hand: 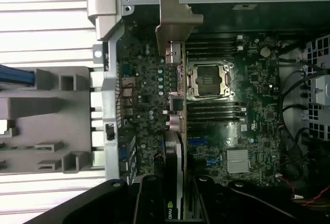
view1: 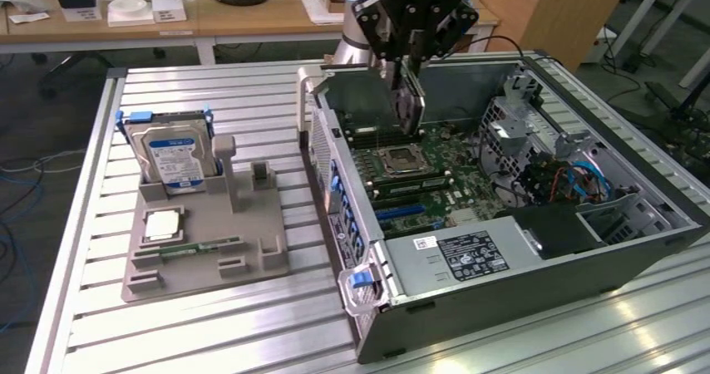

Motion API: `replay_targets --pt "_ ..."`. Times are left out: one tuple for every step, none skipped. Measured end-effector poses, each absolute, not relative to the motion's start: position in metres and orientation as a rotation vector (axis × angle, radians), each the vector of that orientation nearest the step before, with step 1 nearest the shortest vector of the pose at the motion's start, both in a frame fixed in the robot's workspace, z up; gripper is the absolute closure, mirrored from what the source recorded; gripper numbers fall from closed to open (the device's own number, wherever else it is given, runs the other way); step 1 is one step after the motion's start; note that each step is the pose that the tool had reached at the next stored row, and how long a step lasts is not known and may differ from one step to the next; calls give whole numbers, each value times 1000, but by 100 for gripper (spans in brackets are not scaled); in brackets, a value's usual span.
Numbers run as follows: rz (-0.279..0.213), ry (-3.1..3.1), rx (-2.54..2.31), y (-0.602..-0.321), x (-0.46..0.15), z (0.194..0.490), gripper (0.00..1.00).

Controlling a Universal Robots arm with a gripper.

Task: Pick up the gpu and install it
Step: 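Pick up the gpu and move the gpu toward the slot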

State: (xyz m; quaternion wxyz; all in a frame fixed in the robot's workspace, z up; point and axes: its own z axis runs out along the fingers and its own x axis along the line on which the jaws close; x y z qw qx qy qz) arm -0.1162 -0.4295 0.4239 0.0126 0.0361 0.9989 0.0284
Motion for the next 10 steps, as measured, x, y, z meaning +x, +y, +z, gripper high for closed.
replay_targets --pt "89 3113 113 -430 -111 424 73" --pt "89 3113 113 -430 -107 424 73" --pt "89 3113 113 -430 -103 424 73" --pt "89 3113 113 -430 -98 424 73" --pt "90 3113 113 -430 -94 424 73" --pt "90 3113 113 -430 -89 424 73" --pt "90 3113 113 -430 -84 424 73" --pt "90 3113 113 -430 -80 424 73" --pt "90 3113 113 -430 -76 424 73" --pt "90 3113 113 -430 -72 424 73"
